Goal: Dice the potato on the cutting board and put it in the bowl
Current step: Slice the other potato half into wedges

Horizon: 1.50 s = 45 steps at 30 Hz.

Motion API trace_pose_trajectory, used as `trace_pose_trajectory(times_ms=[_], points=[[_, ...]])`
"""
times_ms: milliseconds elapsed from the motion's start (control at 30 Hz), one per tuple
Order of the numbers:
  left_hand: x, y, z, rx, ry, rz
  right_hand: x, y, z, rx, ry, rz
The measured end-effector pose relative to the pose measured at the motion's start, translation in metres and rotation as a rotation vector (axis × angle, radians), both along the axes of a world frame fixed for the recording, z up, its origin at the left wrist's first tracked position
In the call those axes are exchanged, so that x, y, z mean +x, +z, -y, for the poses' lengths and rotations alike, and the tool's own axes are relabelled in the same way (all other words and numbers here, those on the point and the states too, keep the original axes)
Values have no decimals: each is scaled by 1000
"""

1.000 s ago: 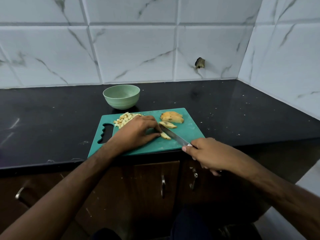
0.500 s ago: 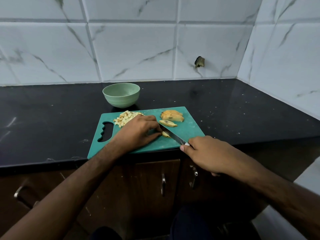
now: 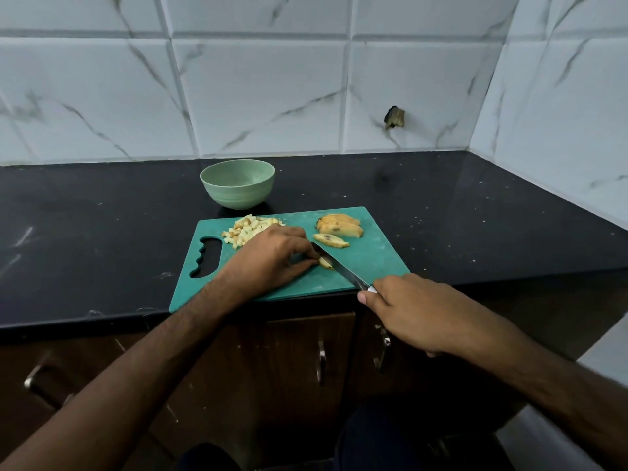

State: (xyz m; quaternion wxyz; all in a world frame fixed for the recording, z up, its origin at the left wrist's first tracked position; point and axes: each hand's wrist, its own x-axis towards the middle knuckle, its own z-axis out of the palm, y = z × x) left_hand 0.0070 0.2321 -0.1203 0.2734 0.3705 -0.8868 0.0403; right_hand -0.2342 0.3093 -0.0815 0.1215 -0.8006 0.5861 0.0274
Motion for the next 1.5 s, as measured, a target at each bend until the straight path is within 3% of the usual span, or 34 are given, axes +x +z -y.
trace_pose_trajectory(times_ms=[200, 533, 800, 900, 1333, 1500], points=[[1, -3, 2, -5, -12, 12, 17, -9, 15, -99, 48, -28], [2, -6, 4, -76, 68, 70, -24, 13, 16, -71, 9, -151], [1, -6, 2, 1, 77, 15, -25, 17, 25, -55, -26, -1], [4, -7, 3, 88, 51, -41, -22, 11, 21, -63, -24, -7], [4, -8, 5, 44, 90, -9, -32, 10, 8, -73, 14, -139], [4, -7, 3, 20, 122, 37, -21, -6, 15, -171, 41, -135]])
